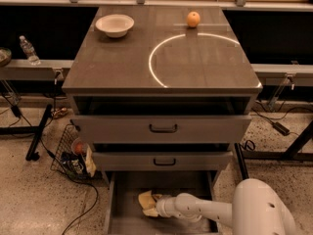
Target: Pick sponge from bottom drawer and place on counter
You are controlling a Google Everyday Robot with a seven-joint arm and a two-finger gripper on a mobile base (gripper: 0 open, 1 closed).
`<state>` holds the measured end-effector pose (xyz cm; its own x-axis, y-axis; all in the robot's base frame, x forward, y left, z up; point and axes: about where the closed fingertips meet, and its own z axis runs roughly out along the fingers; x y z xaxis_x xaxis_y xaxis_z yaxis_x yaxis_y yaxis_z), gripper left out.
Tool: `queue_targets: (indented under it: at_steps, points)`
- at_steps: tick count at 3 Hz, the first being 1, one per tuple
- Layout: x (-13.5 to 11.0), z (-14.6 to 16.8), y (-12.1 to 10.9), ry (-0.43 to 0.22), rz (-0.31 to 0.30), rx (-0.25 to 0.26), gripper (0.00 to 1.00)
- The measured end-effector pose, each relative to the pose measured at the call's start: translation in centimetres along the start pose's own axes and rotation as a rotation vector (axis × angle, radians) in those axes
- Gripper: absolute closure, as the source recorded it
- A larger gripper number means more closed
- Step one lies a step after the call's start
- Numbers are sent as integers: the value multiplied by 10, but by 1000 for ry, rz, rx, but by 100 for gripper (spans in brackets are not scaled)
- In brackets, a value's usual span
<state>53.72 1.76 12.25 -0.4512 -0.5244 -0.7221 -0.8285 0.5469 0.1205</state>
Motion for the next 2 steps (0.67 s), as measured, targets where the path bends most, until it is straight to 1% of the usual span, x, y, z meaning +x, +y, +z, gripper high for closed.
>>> queue_targets:
  at_steps: [1,2]
  points:
    - [-27,-40,14,10,-61,-38,98]
    - [-50,-73,28,22,-102,-114,100]
